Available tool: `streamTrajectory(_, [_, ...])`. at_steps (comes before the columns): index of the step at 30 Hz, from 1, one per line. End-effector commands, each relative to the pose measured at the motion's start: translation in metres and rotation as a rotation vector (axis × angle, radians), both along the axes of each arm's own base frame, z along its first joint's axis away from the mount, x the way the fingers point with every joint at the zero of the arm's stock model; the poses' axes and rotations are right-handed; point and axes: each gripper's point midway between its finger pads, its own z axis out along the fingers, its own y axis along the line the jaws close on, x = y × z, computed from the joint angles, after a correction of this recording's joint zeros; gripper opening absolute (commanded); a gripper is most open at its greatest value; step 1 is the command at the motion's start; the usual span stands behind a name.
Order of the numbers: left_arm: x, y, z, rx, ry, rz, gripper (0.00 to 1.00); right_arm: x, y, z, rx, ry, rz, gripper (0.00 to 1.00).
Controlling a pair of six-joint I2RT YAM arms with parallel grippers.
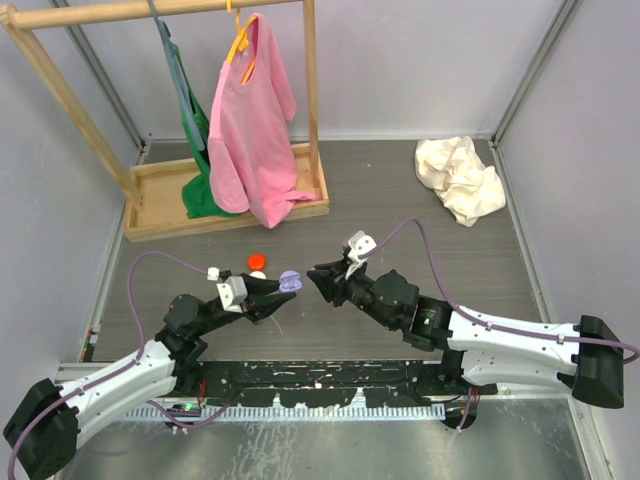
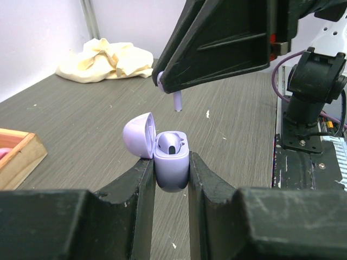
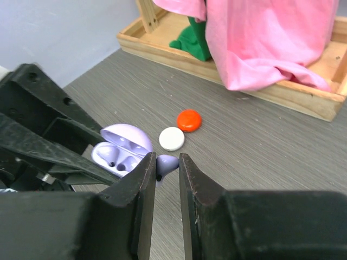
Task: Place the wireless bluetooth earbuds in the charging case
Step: Pick up the earbud from the center of the board.
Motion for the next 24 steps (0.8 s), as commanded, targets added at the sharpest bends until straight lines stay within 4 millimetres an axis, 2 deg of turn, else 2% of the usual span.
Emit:
streamTrajectory(1, [-0.003,0.000,0.022,-0.052,-0.069,-0.011,0.02,-0.004,0.005,0.040,0.128,-0.110,-0.004,0.23])
streamTrajectory(8, [-0.002,0.001,0.024,-0.066,-0.062,-0.001,0.01,-0.013,0.019,0.040,0.139,-0.123,0.049,0.23])
streamTrajectory(24, [-0.002,0.002,0.027,-0.081,-0.054,-0.001,0.01,-0.017,0.038,0.030,0.152,-0.103,0.092,0.23])
